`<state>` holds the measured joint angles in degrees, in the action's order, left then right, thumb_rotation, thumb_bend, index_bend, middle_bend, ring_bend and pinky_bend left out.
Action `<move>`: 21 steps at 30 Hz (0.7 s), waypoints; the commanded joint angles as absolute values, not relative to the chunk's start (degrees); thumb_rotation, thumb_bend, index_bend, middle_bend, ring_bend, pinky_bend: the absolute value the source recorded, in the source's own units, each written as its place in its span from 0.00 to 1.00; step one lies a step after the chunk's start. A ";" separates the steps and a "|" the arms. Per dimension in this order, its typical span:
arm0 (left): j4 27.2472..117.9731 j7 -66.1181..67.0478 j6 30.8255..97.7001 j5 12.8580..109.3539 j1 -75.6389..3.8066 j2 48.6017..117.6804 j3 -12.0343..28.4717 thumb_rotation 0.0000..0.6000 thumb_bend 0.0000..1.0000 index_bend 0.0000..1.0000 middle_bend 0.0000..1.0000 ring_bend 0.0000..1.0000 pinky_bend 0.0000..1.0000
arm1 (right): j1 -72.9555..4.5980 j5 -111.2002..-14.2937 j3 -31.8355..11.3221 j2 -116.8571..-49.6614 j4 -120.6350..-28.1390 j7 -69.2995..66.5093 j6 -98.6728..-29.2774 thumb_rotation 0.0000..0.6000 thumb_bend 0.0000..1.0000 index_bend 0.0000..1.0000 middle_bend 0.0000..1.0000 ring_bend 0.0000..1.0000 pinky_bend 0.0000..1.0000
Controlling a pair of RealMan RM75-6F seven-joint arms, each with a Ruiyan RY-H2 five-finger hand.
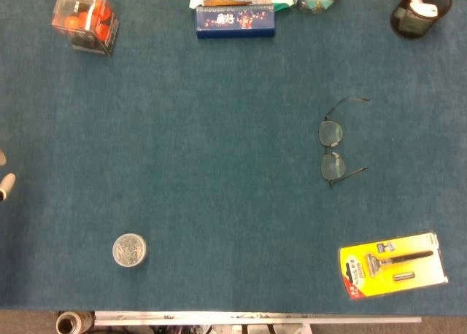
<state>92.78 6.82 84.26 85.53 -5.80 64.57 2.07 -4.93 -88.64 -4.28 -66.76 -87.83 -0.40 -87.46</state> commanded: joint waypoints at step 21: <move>92.55 6.47 84.40 85.85 -5.66 64.60 1.77 1.00 0.21 0.54 0.47 0.52 0.62 | -4.61 -92.01 -3.72 -67.99 -87.04 -0.50 -90.58 1.00 0.10 0.53 0.41 0.29 0.34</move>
<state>92.58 6.50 84.36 85.80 -5.68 64.57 1.80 -4.74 -91.64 -3.82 -67.86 -87.12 -0.40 -90.20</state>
